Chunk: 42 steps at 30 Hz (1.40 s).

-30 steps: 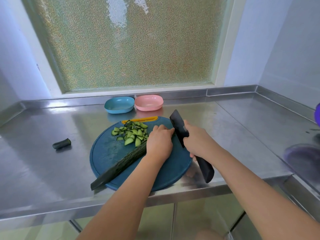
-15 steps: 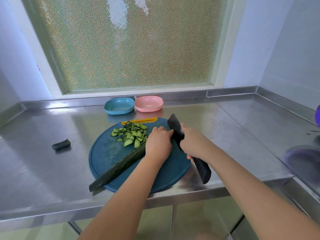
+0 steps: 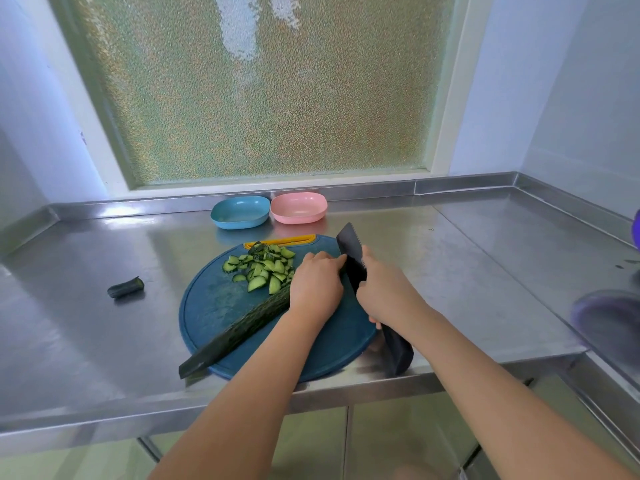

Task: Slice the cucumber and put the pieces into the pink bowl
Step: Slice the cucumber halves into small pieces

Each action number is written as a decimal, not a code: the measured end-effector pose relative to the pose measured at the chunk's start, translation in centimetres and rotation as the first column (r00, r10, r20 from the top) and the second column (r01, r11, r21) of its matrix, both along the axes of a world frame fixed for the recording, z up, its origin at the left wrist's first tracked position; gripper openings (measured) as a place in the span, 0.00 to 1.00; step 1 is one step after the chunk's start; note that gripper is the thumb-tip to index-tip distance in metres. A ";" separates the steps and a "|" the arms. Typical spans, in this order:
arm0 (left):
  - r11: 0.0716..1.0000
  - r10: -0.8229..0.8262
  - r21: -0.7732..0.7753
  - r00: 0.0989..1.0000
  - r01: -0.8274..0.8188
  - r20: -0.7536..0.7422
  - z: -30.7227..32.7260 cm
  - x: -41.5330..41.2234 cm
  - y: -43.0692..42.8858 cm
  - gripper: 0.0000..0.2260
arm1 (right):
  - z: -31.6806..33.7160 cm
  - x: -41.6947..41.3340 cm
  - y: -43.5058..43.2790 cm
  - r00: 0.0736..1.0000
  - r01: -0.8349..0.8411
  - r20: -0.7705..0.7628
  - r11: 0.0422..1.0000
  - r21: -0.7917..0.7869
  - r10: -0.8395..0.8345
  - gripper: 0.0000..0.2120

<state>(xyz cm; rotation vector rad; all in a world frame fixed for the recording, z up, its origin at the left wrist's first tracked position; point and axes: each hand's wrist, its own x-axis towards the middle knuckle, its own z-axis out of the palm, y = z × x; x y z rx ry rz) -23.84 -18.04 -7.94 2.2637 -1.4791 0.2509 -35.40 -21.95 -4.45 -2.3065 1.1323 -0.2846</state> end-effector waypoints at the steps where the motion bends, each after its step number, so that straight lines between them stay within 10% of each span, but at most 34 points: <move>1: 1.000 0.002 0.003 1.000 -0.002 0.009 0.0 0.0 0.0 0.20 | 0.2 -0.1 0.0 1.000 -0.009 0.002 1.000 0.009 0.009 0.36; 42: 1.000 0.002 -0.017 1.000 -0.002 -0.025 0.1 0.1 0.1 0.15 | 2.8 -0.2 -0.7 1.000 -0.014 0.017 0.993 0.119 0.012 0.27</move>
